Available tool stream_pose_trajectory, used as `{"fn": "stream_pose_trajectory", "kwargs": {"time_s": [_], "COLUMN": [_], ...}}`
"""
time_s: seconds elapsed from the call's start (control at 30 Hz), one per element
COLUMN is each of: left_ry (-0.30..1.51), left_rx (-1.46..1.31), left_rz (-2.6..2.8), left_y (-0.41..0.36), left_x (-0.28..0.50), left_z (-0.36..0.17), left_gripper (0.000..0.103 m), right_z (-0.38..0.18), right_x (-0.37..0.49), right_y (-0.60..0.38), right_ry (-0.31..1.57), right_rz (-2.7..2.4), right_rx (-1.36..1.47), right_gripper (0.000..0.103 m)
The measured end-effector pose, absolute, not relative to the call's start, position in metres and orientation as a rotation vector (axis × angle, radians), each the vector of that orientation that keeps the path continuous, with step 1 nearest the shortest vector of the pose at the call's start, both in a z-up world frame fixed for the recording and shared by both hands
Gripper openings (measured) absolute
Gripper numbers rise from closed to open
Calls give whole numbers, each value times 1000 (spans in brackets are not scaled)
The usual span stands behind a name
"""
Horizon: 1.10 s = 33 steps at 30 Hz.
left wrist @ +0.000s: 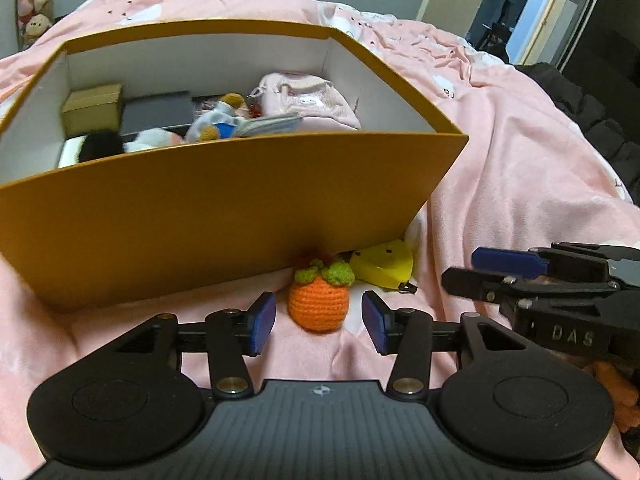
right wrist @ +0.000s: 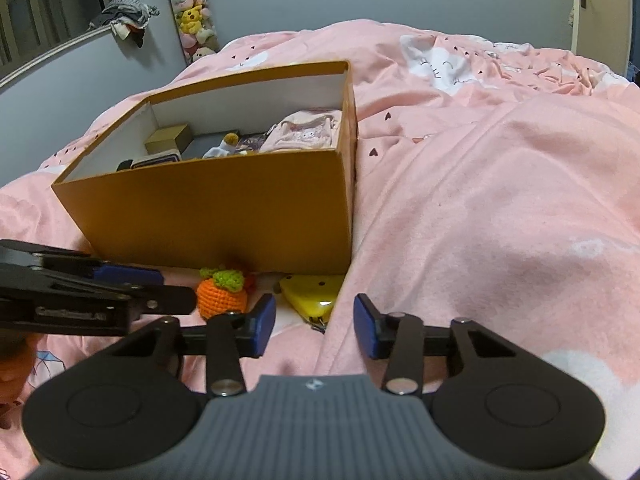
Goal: Organize objects
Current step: 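Grasp the orange crocheted fruit with the left gripper while the right grasps the yellow tape measure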
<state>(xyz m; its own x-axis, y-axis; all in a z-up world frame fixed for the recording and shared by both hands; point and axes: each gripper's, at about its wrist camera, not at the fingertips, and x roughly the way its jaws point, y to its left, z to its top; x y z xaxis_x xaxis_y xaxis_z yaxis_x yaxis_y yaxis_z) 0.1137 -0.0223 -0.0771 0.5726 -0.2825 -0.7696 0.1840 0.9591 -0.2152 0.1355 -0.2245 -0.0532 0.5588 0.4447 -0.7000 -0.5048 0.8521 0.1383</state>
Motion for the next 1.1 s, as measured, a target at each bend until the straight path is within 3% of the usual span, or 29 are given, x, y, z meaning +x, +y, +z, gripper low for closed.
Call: {"fn": "stream_pose_trajectory", "kwargs": {"time_s": [0.2, 0.23, 0.27, 0.53, 0.6, 0.77, 1.1], "left_ry": [938, 948, 957, 935, 934, 951, 966], "left_rx": [-63, -54, -63, -93, -109, -124, -153], "left_rz": [-268, -271, -284, -290, -288, -296, -316], "left_y": [-35, -36, -35, -23, -19, -13, -6], "left_x": [131, 133, 134, 123, 121, 126, 132], "left_z": [-97, -100, -103, -95, -96, -100, -108], "left_gripper": [55, 47, 45, 44, 44, 44, 44], "right_z": [-60, -60, -60, -67, -74, -87, -107], "right_x": [144, 145, 147, 172, 180, 191, 209], "right_y": [-221, -220, -218, -192, -190, -188, -183], "right_ry": [838, 840, 844, 864, 890, 923, 956], "right_rz": [573, 576, 580, 579, 576, 607, 630], "right_rx": [-70, -67, -64, -133, -136, -151, -167], "right_gripper": [38, 38, 38, 39, 41, 60, 62]}}
